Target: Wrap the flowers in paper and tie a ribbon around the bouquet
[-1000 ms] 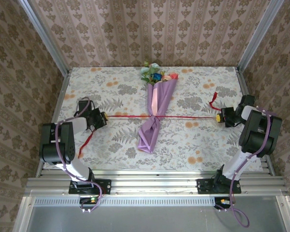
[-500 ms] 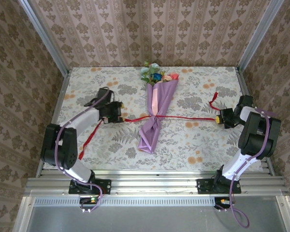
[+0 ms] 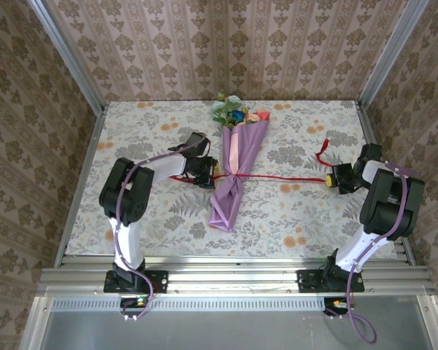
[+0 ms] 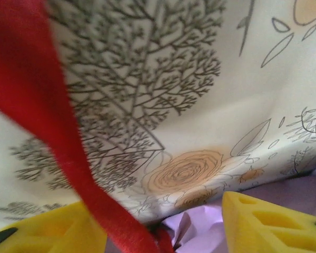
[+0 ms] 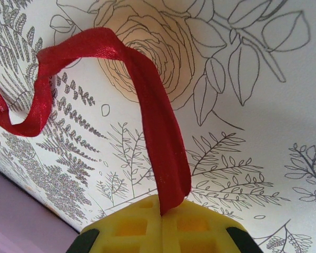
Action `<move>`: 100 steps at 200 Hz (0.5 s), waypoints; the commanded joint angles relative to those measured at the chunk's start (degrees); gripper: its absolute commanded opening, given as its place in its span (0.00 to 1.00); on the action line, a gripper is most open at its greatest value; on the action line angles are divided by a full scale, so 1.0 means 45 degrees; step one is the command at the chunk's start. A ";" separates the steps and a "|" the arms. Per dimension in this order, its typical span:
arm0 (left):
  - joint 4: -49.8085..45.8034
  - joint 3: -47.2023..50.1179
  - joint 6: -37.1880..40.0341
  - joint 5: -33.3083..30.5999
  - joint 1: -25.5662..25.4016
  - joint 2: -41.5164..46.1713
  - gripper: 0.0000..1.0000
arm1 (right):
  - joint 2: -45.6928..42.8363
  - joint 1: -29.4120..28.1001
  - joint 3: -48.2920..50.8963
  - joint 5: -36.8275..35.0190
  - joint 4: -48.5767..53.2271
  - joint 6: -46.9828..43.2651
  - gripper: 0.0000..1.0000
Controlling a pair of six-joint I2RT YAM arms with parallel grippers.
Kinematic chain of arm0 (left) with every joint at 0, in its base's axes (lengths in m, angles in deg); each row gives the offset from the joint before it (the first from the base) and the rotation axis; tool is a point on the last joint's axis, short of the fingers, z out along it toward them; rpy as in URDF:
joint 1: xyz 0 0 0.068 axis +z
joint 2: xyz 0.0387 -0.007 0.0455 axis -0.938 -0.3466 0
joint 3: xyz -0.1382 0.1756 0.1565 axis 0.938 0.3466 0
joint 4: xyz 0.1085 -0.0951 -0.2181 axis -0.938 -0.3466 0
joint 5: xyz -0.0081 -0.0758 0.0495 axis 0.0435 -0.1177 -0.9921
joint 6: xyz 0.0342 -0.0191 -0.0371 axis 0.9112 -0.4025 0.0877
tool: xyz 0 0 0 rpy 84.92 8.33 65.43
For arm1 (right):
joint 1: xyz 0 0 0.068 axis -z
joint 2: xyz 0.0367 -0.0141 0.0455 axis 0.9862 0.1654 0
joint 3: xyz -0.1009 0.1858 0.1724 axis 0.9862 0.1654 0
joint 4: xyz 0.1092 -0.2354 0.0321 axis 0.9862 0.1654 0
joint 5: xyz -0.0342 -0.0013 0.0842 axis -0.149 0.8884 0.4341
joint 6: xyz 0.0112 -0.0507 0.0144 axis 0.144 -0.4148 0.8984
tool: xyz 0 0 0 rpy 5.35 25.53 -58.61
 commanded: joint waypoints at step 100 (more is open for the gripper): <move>0.2088 0.0716 -0.0129 -0.0310 -0.0449 0.0111 0.00 | -0.2794 -0.1871 0.0593 -0.1179 0.2124 0.1693 0.56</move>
